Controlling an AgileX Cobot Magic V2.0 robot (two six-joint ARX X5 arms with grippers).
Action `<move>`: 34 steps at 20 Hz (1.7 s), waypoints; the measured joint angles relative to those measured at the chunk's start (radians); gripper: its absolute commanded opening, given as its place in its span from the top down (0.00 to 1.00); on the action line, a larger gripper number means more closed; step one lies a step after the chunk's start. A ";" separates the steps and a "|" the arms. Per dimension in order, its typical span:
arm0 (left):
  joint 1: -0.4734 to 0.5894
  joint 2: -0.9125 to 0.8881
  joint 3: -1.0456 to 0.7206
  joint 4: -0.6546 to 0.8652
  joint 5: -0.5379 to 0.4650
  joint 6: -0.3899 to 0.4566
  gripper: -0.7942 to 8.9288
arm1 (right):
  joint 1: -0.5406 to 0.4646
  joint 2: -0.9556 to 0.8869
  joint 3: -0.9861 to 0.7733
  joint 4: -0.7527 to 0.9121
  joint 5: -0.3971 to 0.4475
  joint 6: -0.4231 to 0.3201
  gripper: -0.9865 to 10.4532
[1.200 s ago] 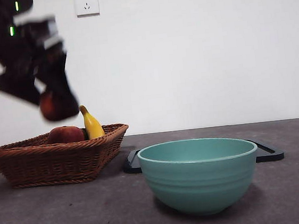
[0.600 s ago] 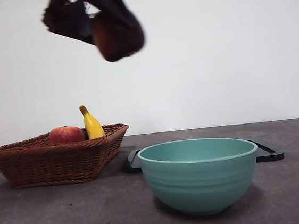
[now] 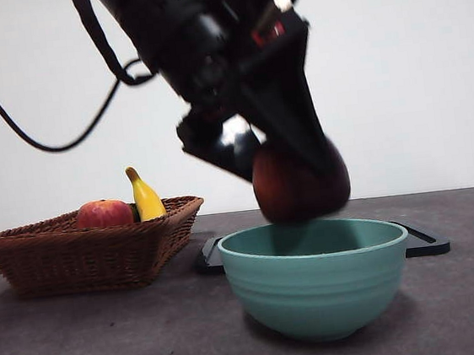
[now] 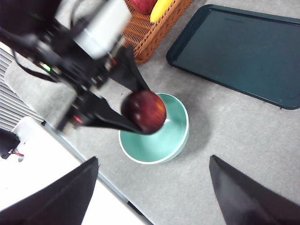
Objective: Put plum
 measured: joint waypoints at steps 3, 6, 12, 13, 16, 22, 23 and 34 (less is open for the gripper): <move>-0.013 0.046 0.000 0.001 -0.028 0.019 0.64 | 0.000 0.000 0.000 0.000 0.000 0.000 0.58; -0.027 0.069 0.000 0.029 -0.038 0.032 0.64 | 0.000 0.000 0.000 0.000 0.000 0.000 0.58; -0.049 0.103 0.000 0.026 -0.078 0.066 0.64 | 0.000 0.000 0.000 0.000 0.000 0.000 0.58; -0.051 0.103 0.000 0.027 -0.078 0.070 0.64 | 0.000 0.000 0.000 0.000 0.000 0.000 0.58; -0.057 0.103 0.000 0.022 -0.078 0.096 0.63 | 0.000 0.000 0.000 0.000 0.000 0.000 0.58; -0.065 0.103 0.000 0.011 -0.078 0.133 0.54 | 0.000 0.000 0.000 0.000 0.000 0.000 0.58; -0.065 0.103 0.000 0.011 -0.078 0.133 0.51 | 0.000 0.000 0.000 0.000 0.000 0.000 0.58; -0.065 0.101 0.001 0.011 -0.078 0.111 0.50 | 0.000 0.000 0.000 -0.008 0.000 0.000 0.58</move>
